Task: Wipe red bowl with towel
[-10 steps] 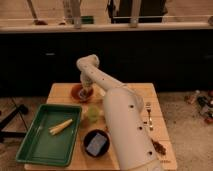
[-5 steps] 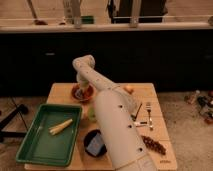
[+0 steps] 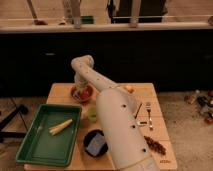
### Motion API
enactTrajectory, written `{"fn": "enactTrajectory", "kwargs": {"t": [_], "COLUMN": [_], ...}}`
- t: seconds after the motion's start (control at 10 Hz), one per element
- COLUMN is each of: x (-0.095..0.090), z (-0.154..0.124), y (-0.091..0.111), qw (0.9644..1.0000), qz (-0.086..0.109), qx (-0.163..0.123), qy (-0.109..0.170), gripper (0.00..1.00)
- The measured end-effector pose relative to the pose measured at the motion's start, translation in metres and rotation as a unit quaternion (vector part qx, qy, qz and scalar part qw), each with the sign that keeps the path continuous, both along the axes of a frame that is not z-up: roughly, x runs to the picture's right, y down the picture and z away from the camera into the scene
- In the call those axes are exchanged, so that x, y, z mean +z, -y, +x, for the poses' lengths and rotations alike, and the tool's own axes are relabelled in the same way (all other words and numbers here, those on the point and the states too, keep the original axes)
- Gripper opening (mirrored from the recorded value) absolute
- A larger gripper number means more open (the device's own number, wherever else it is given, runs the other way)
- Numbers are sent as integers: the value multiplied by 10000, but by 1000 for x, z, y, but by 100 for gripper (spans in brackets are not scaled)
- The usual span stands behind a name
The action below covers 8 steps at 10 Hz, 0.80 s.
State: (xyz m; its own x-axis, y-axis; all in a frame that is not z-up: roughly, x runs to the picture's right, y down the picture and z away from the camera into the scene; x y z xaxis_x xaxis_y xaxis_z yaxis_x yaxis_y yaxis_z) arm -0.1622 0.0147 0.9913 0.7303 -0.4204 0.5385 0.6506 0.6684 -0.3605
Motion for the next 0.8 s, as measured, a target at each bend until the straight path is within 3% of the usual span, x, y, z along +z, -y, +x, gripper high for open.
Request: {"fn": "enactTrajectory", "kwargs": {"t": [0.4, 0.8], "x": [2, 8], "z": [32, 39], "y": [3, 12], "qw": [9984, 9970], "qz": [48, 113], "qx": [-17, 45], "qy": [-555, -766], "gripper": [0, 0]}}
